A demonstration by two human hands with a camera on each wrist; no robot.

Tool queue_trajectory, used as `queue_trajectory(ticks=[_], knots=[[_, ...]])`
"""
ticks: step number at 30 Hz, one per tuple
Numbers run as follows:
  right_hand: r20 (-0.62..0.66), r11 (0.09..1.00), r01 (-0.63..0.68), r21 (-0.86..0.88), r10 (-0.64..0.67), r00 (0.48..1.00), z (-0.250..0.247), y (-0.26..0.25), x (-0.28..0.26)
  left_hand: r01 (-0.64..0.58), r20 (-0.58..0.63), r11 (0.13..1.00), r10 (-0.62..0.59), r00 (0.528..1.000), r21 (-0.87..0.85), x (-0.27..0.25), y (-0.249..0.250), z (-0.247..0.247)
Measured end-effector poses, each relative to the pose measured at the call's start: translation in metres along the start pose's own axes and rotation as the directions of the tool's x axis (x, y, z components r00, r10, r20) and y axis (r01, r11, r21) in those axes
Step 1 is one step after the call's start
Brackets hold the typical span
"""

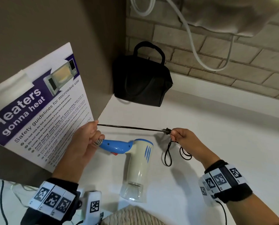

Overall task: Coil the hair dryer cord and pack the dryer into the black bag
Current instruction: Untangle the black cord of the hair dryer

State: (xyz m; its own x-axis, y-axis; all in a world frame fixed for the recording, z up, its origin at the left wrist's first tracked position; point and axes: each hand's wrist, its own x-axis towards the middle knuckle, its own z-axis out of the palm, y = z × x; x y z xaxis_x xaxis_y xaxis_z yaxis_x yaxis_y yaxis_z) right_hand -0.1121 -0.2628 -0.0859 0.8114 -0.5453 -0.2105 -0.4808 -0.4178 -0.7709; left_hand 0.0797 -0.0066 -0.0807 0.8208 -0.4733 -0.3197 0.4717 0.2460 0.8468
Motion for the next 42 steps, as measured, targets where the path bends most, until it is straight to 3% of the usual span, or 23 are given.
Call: queue_trajectory(ticks=[8,12,14,16,18,20,22,23,25,27,29,31,34,38,42], knots=[[-0.028,0.992,-0.123,0.011,0.123,0.992,0.006,0.023,0.010,0.018,-0.045,0.998,-0.016,0.999,0.056,0.010,-0.015,-0.025],[-0.077,0.976,-0.206,0.065,0.211,0.974,0.008,0.027,0.013,0.024,-0.078,0.986,-0.011,0.997,0.163,0.006,-0.029,-0.039],[-0.064,0.974,-0.225,0.038,0.227,0.972,0.005,0.025,0.015,0.082,-0.114,0.952,-0.050,0.992,0.295,0.001,-0.039,-0.043],[-0.008,0.975,-0.210,0.070,0.211,0.977,0.000,0.019,0.015,0.165,-0.145,0.831,-0.103,0.984,0.531,0.000,-0.049,-0.049],[0.044,0.976,-0.187,0.112,0.184,0.982,-0.004,0.008,0.011,0.172,-0.108,0.699,-0.135,0.985,0.694,0.001,-0.054,-0.050],[0.062,0.980,-0.157,0.126,0.150,0.987,-0.006,-0.008,0.006,0.073,-0.010,0.499,-0.128,0.992,0.863,0.001,-0.052,-0.042],[0.082,0.985,-0.118,0.129,0.108,0.991,-0.006,-0.025,0.000,-0.123,0.136,0.211,-0.047,0.990,0.970,-0.005,-0.045,-0.023],[0.099,0.987,-0.102,0.121,0.090,0.991,-0.006,-0.034,-0.004,-0.212,0.213,0.136,0.002,0.977,0.968,-0.009,-0.042,-0.011],[0.147,0.993,-0.061,0.105,0.045,0.988,-0.008,-0.053,-0.013,-0.339,0.331,0.200,0.072,0.941,0.920,-0.016,-0.033,0.011],[0.192,0.995,-0.007,0.104,-0.013,0.981,-0.009,-0.070,-0.022,-0.492,0.475,0.259,0.129,0.870,0.831,-0.025,-0.022,0.035],[0.219,0.996,0.047,0.076,-0.063,0.974,-0.010,-0.085,-0.029,-0.612,0.609,0.265,0.104,0.786,0.745,-0.036,-0.011,0.062],[0.249,0.994,0.101,0.031,-0.106,0.963,-0.012,-0.096,-0.034,-0.655,0.672,0.299,0.056,0.738,0.694,-0.047,-0.002,0.089],[0.281,0.985,0.164,0.058,-0.174,0.944,-0.021,-0.108,-0.042,-0.572,0.641,0.490,0.034,0.767,0.658,-0.053,0.011,0.109],[0.265,0.961,0.259,0.094,-0.275,0.924,-0.040,-0.109,-0.045,-0.557,0.571,0.562,0.175,0.802,0.611,-0.054,0.034,0.109],[0.160,0.938,0.347,0.026,-0.346,0.924,-0.041,-0.102,-0.038,-0.509,0.502,0.701,0.245,0.829,0.499,-0.058,0.046,0.106]])
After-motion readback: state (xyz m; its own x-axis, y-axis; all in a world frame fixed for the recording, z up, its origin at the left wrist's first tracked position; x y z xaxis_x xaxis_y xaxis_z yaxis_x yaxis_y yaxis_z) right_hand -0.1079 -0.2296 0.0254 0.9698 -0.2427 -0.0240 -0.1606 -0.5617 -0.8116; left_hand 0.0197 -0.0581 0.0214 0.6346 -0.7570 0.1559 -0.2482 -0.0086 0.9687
